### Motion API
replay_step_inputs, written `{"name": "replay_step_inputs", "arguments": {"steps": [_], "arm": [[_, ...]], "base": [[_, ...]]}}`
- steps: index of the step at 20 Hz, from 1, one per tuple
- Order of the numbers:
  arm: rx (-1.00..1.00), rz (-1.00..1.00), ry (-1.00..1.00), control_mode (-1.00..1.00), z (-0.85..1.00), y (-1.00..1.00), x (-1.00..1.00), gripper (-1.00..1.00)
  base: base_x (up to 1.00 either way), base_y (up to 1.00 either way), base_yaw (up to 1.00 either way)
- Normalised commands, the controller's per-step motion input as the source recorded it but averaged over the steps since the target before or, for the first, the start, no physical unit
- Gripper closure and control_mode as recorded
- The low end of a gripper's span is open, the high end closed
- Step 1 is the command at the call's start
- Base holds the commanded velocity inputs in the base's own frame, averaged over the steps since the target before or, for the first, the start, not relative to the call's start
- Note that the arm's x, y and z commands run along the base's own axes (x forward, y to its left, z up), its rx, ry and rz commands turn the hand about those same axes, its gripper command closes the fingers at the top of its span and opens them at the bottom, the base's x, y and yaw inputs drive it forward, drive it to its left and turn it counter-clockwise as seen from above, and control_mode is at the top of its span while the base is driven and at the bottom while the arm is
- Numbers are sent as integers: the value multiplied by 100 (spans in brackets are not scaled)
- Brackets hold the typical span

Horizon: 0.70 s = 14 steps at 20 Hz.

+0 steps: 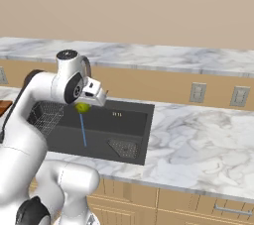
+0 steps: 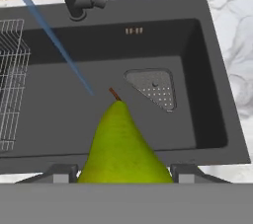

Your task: Pick the orange, pear, tangerine from the sink and place them on the cutting board to airdry. Then turn off the sink faucet.

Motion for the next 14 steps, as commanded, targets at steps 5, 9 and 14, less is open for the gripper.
{"name": "replay_step_inputs", "arguments": {"steps": [5,9,14], "arm": [[0,0,0,-100,21,40,-78,100],[-2,3,0,-100,7,66,-64,100],[-5,5,-7,-100,1,79,-57,100]], "base": [[0,0,0],[0,0,0],[0,0,0]]}}
